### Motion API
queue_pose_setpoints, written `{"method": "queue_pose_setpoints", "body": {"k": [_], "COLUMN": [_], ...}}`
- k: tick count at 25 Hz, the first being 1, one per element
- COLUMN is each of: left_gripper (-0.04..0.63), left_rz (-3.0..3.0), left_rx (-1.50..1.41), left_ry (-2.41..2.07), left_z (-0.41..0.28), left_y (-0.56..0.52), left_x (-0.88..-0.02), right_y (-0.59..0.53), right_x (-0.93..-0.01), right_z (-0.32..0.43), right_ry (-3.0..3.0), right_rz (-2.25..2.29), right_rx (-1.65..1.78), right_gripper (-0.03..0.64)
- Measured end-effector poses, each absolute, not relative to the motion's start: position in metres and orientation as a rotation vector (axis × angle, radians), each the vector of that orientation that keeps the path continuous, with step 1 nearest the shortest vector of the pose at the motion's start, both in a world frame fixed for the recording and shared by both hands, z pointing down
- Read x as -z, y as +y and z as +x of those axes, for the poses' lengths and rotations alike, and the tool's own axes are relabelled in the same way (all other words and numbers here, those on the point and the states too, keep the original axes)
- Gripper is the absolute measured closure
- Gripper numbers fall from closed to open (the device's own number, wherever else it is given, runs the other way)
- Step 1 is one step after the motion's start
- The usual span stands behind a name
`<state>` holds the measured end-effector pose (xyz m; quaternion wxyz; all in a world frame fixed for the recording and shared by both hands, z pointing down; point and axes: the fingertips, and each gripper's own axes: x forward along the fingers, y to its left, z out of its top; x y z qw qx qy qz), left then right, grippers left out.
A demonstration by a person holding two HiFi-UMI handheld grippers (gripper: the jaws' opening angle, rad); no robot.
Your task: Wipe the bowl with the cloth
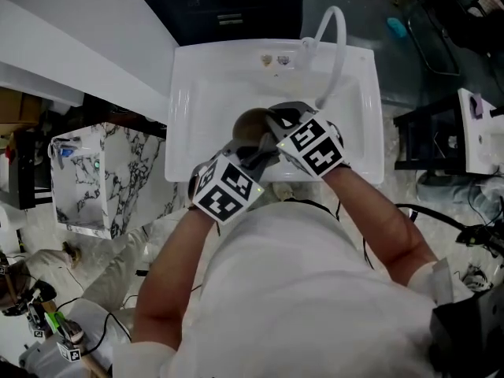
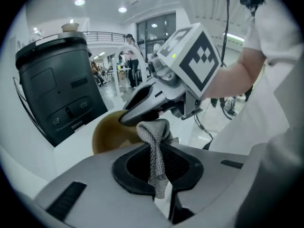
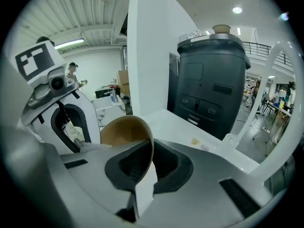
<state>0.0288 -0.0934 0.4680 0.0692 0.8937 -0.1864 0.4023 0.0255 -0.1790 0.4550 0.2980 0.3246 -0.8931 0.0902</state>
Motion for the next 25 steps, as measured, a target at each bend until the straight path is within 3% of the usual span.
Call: {"method": "queue_pose_setpoints", "body": {"k": [11, 25], "left_gripper": [0.56, 0.56], "left_rz": [2.698, 2.71], "left_rx": [-0.694, -0.511], "left_ry": [-0.768, -0.911], "left_z": [-0.007, -0.056], "left_y": [-0.12, -0.143], "left_x": [-0.403, -0.353], "right_y": [-0.179, -0.156], "right_x": [-0.45, -0.422], "right_z": [0.031, 0.03], "right_ry": [-2.492, -2.888], "right_rz": [0.892, 0.658], "right_rx": [-0.416, -1.131], "right_gripper": [0.597, 0.597]}}
